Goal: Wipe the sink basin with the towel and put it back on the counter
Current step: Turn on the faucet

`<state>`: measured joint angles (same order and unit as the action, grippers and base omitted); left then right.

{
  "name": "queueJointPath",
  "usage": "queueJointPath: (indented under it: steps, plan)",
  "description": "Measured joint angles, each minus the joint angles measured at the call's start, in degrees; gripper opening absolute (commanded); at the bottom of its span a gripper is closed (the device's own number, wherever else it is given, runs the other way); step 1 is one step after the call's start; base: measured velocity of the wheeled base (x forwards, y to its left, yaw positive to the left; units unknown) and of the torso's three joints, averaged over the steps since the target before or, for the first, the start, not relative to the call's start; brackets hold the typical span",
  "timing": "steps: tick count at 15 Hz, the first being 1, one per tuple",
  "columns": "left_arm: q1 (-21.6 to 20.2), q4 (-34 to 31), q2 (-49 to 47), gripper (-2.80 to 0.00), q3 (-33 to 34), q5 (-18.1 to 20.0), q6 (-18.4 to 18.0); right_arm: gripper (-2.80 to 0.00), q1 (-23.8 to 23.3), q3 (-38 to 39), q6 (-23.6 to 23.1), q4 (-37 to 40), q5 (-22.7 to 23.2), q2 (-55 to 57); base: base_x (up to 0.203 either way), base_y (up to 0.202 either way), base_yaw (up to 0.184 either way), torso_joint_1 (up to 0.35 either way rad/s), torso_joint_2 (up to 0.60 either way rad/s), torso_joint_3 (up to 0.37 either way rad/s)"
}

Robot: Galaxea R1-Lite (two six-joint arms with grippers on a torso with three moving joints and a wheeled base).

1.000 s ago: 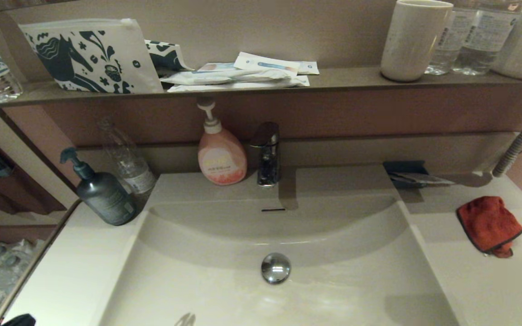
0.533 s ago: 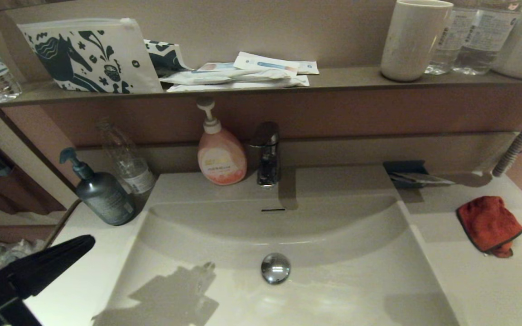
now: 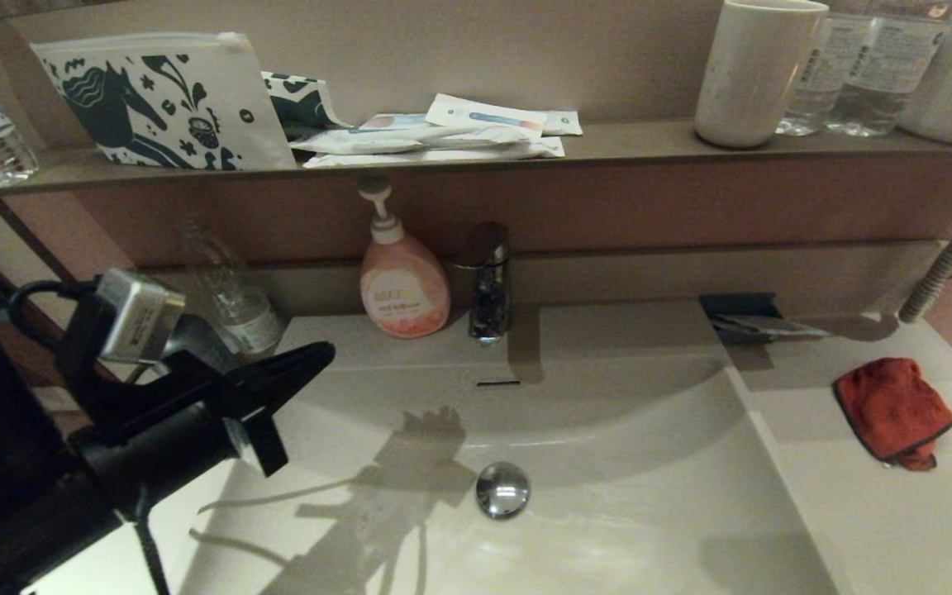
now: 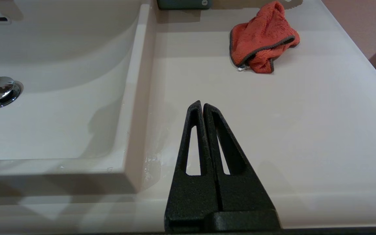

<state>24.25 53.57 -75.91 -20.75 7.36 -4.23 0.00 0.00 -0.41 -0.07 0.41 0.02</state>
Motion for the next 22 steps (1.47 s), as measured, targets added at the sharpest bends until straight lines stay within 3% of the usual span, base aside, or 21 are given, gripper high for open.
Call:
queueJointPath:
  steps: [4,8,11,14,22]
  plan:
    - [6.5,1.8,-6.5,-2.80,-6.0,-2.2,0.8,-2.80,0.0,0.0,0.0,0.0,0.0,0.0,0.000,0.000,0.000,0.000,0.00,0.000]
    - [9.3,4.6,-11.5,-2.80,-9.4,-2.5,0.7,-2.80,0.0,0.0,0.0,0.0,0.0,0.0,0.000,0.000,0.000,0.000,0.00,0.000]
    - [12.5,5.9,-15.0,-2.80,-13.5,-6.1,0.9,-2.80,0.0,0.0,0.0,0.0,0.0,0.0,0.000,0.000,0.000,0.000,0.00,0.000]
    - [15.0,6.4,-17.5,-2.80,-16.0,-6.8,2.3,-2.80,0.0,0.0,0.0,0.0,0.0,0.0,0.000,0.000,0.000,0.000,0.00,0.000]
    - [17.0,19.4,-28.1,-2.80,-19.5,-7.3,1.9,-2.80,0.0,0.0,0.0,0.0,0.0,0.0,0.000,0.000,0.000,0.000,0.00,0.000]
